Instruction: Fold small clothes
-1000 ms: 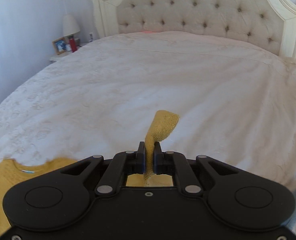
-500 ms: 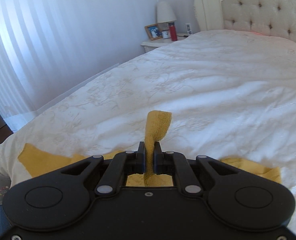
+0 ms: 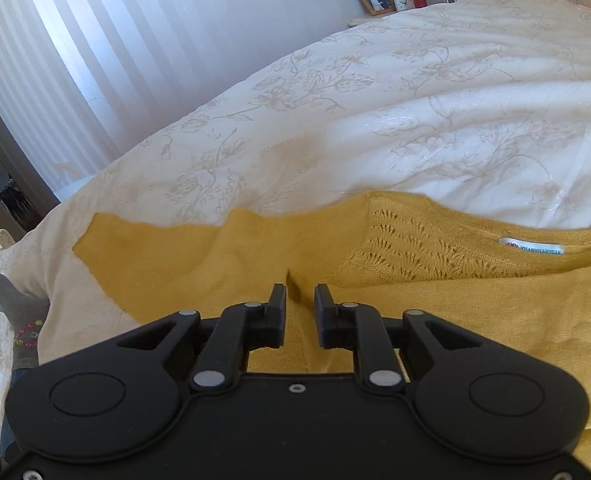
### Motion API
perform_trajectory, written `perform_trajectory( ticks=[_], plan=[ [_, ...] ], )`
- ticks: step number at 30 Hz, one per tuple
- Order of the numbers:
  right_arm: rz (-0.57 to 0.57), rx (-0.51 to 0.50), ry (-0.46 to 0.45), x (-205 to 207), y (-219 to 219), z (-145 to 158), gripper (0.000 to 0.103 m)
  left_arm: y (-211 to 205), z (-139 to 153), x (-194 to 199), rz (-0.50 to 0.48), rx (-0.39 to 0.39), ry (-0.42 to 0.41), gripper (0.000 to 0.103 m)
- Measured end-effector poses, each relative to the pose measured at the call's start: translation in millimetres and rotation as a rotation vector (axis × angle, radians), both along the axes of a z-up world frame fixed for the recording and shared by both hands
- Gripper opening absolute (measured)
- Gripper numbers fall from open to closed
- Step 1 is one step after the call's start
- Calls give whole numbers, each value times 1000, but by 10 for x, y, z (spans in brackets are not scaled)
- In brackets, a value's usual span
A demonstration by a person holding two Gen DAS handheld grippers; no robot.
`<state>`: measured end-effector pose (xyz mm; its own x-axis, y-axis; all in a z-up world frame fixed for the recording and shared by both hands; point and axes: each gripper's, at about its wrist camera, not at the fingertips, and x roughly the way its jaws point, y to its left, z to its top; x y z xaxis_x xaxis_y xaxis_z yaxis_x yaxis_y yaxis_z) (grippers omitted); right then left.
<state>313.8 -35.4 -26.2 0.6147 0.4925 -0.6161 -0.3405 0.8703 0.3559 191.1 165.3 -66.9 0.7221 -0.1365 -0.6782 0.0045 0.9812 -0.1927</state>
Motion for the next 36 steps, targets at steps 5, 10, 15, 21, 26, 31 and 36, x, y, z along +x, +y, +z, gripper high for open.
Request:
perform_trajectory(
  ticks=[5,10,15,21,26,31,36],
  plan=[
    [-68,-71,-48,-82,-290,146,36,3,-38,-7,11,-11,15,90],
    [-219,-211,-66,-160,-838,144,36,3,-78,-12,14,7,21,90],
    [-368,-287,-4,-271,-1578,-58,36,-16,-97,0,12,24,27,90],
    [-579,-324,179,-387,-2387,-470,34,-60,-163,-2,8,64,27,91],
    [-655,-252,136,-495,-2631,-401,40,-125,-211,-8,16,95,13,96],
    [-626,-202,54,-226,-2531,-243,40,-199,-254,-13,24,130,-7,100],
    [-623,-228,91,153,-2456,-402,40,-214,-292,-60,36,131,-40,102]
  ],
)
